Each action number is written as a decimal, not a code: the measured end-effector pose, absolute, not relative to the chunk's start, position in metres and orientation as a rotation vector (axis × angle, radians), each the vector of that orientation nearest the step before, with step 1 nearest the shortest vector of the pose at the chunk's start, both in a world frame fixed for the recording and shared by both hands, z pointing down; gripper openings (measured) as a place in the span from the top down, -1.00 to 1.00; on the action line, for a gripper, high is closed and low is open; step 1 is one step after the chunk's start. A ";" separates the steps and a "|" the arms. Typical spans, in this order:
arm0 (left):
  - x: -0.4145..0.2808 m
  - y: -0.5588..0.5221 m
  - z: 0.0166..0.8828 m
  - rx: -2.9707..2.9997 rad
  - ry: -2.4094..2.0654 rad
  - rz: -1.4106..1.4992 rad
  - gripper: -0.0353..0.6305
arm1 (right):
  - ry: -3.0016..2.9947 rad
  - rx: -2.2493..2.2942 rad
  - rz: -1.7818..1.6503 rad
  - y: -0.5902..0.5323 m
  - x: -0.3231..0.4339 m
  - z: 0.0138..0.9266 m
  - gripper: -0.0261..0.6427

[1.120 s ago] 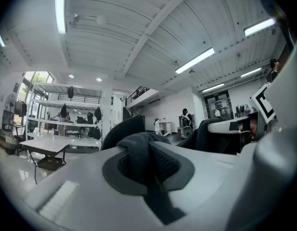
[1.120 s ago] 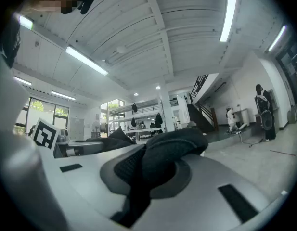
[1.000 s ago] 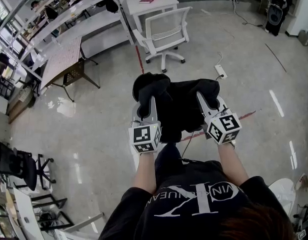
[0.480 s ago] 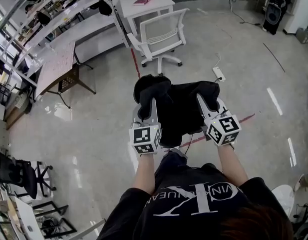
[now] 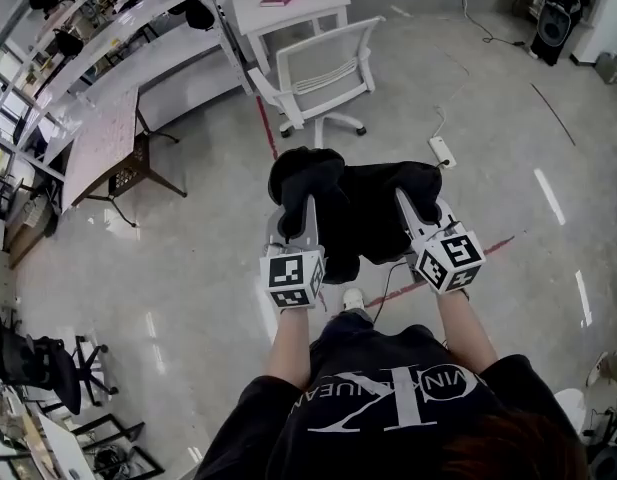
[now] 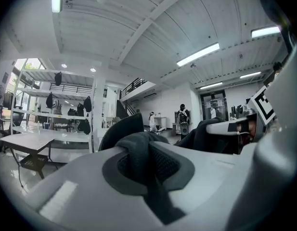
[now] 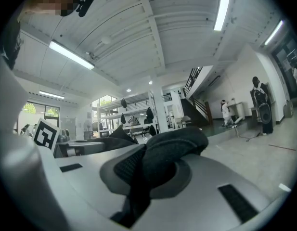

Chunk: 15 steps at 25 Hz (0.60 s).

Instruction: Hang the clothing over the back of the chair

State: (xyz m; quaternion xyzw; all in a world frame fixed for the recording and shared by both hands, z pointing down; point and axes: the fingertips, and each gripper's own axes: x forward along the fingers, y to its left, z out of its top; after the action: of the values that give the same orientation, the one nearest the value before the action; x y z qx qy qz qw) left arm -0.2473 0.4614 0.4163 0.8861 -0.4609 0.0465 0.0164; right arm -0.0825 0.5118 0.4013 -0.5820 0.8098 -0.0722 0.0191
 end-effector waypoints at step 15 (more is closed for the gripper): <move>-0.241 0.344 0.423 2.777 -1.406 0.144 0.77 | 2.478 -1.829 -0.206 0.396 -0.077 0.406 0.81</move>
State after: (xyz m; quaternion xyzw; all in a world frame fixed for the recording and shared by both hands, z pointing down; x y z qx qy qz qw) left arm -0.2411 0.3443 0.4225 0.8912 -0.4511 0.0462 0.0127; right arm -0.0775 0.3960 0.4065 -0.5924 0.8024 -0.0668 0.0273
